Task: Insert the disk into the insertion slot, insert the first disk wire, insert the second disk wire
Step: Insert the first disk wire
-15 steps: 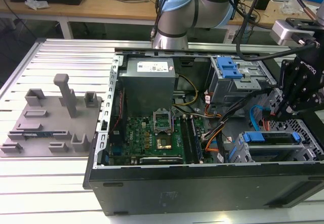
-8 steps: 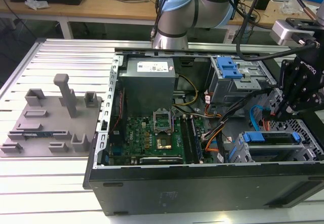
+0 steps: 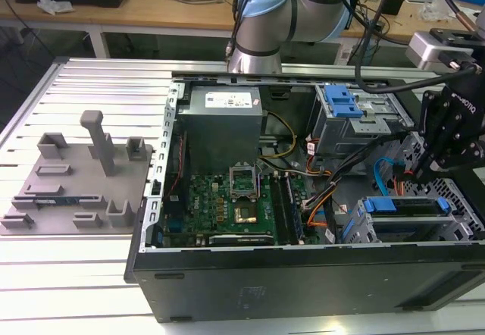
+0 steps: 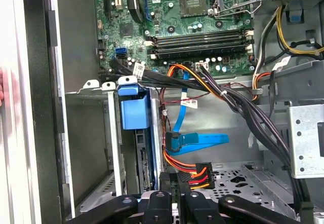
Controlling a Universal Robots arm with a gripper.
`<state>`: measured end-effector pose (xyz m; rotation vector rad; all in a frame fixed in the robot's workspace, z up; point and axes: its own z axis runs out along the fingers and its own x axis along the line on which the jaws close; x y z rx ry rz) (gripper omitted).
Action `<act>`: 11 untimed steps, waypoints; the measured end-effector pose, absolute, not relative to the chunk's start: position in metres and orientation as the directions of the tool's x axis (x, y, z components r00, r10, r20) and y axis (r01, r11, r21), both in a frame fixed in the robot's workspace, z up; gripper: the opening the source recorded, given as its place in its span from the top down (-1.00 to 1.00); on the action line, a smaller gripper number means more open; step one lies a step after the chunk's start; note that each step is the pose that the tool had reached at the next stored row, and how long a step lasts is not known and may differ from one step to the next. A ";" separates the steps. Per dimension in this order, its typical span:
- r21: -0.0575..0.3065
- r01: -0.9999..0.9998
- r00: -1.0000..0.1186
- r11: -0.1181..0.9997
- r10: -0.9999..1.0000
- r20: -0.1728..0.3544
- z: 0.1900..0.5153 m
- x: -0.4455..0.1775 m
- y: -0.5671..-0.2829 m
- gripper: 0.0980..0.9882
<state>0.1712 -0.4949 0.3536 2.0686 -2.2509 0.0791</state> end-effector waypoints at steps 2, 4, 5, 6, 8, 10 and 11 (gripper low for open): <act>0.018 -0.996 -0.081 0.083 -0.992 0.096 0.354 0.171 -0.495 0.85; 0.018 -0.997 -0.079 0.082 -0.992 0.096 0.354 0.171 -0.495 0.85; 0.016 -0.997 -0.078 0.080 -0.992 0.096 0.354 0.171 -0.495 0.85; 0.015 -0.997 -0.077 0.079 -0.992 0.096 0.354 0.171 -0.495 0.85; 0.015 -0.997 -0.076 0.077 -0.992 0.096 0.354 0.171 -0.496 0.85; 0.015 -0.997 -0.076 0.077 -0.992 0.096 0.354 0.171 -0.496 0.85; 0.015 -0.997 -0.076 0.077 -0.992 0.096 0.354 0.171 -0.496 0.85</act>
